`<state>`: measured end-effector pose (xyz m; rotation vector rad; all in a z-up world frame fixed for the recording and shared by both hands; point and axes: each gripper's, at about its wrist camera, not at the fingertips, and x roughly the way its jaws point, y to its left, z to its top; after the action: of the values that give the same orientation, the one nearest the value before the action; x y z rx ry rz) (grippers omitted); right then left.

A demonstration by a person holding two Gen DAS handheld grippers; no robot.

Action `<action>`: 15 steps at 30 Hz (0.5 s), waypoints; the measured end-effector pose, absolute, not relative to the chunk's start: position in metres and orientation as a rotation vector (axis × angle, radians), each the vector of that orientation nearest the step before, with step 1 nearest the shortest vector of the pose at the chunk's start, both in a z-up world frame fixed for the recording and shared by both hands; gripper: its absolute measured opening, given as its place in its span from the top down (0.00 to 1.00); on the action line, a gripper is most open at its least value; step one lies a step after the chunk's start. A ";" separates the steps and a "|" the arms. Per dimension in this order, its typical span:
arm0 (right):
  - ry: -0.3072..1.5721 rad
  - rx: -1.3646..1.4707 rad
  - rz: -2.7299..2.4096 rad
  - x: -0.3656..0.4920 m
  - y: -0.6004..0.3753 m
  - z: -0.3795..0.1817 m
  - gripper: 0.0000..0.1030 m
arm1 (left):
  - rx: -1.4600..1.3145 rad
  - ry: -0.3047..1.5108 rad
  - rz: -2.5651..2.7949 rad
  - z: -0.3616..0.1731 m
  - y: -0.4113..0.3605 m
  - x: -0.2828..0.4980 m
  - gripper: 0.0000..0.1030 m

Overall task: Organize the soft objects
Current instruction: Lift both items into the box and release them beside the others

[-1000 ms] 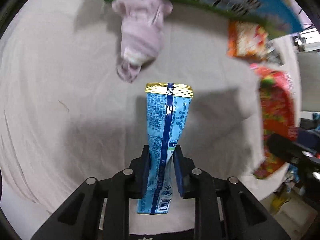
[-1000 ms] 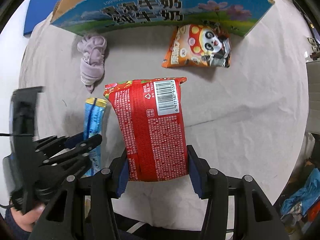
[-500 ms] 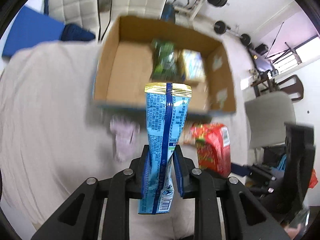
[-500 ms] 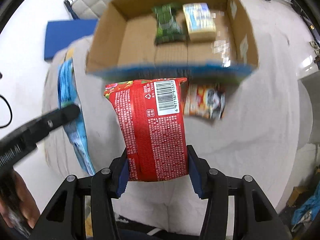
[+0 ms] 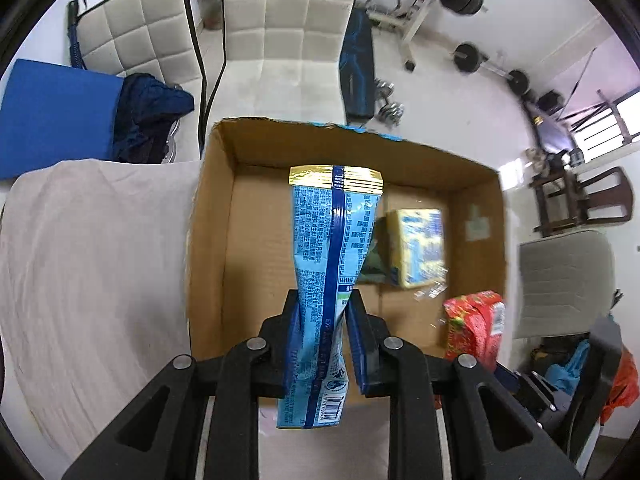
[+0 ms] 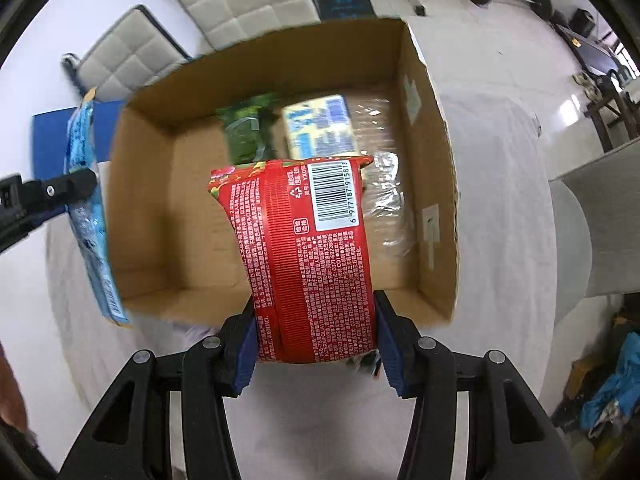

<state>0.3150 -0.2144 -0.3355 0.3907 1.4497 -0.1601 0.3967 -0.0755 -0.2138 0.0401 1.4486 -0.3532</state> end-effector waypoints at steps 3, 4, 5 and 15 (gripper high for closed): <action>1.496 0.392 -0.191 0.324 -0.216 -0.361 0.47 | 0.067 1.490 -0.330 -0.234 -0.083 0.419 0.81; 1.509 0.381 -0.200 0.326 -0.215 -0.368 0.47 | 0.081 1.506 -0.328 -0.241 -0.086 0.423 0.81; 1.522 0.372 -0.208 0.328 -0.215 -0.374 0.47 | 0.092 1.522 -0.319 -0.250 -0.088 0.429 0.81; 1.566 0.362 -0.227 0.334 -0.211 -0.398 0.24 | 0.151 1.643 -0.256 -0.291 -0.092 0.445 0.74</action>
<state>0.3341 -0.2106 -0.3984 0.3615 1.5656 -0.2268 0.4454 -0.0916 -0.2913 0.1506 1.6427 -0.2555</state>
